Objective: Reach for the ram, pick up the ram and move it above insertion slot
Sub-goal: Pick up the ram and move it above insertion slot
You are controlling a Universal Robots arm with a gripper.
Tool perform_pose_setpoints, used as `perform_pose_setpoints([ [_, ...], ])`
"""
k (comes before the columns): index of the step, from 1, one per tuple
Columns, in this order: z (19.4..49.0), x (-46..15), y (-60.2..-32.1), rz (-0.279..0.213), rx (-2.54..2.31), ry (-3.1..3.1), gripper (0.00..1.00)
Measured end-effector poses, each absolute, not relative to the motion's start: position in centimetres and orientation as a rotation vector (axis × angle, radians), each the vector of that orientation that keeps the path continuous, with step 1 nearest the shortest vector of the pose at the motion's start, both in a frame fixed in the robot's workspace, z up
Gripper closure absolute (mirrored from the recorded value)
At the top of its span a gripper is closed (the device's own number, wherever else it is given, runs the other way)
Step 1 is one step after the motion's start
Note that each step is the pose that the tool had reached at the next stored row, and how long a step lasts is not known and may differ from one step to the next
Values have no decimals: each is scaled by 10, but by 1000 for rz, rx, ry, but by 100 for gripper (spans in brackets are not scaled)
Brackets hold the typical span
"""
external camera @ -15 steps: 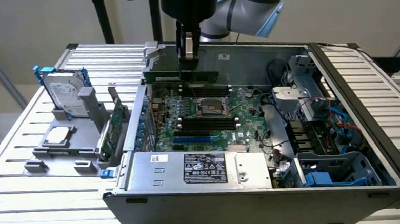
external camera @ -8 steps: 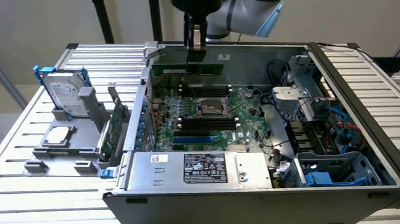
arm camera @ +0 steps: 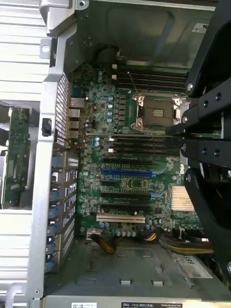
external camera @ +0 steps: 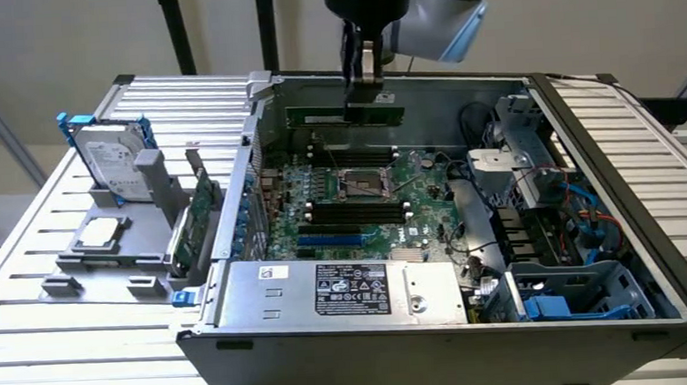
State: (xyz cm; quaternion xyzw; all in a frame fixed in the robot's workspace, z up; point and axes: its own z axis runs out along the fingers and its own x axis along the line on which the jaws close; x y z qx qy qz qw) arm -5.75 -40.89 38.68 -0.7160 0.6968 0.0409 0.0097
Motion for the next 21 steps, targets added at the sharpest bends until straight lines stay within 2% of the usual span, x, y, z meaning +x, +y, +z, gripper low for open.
perform_pose_setpoints([
  [11, 379, -32, -401, 87, -2237, 2215, 86],
  [21, 378, -32, -398, 80, -2223, 2235, 86],
])
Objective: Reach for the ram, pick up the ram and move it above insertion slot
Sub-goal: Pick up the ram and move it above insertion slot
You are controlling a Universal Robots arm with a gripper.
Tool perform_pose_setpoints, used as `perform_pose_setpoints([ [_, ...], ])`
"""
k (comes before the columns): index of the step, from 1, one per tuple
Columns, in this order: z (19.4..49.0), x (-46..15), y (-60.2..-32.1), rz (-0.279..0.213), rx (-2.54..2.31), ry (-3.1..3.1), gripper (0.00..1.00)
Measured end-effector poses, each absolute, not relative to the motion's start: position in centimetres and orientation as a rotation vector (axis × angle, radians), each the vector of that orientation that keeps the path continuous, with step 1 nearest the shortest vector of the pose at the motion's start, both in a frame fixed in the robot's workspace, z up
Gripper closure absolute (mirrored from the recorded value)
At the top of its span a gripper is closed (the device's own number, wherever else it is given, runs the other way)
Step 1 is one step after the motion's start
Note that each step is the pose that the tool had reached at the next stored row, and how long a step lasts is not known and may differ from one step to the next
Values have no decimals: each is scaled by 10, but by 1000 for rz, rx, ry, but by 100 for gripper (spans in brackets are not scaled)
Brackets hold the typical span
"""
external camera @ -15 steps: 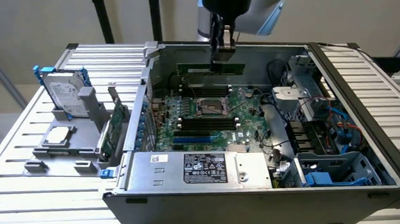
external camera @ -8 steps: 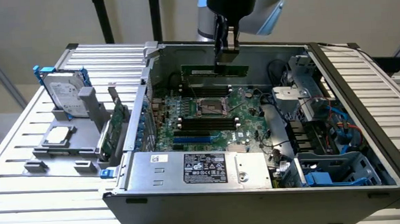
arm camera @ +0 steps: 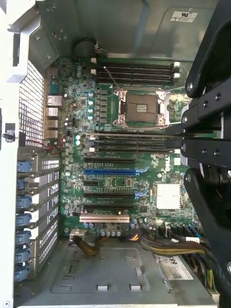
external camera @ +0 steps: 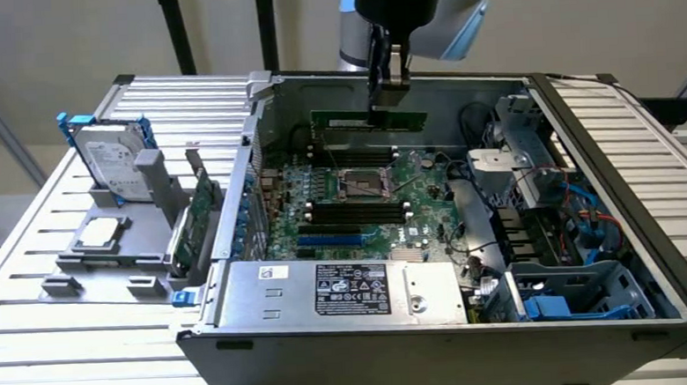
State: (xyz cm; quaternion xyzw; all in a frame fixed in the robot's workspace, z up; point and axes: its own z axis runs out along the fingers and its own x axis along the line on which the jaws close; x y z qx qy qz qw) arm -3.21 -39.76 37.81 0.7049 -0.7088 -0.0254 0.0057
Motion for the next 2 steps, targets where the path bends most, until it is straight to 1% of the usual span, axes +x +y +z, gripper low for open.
perform_pose_setpoints([
  [2, 378, -32, -398, -80, 2207, -2219, 86],
])
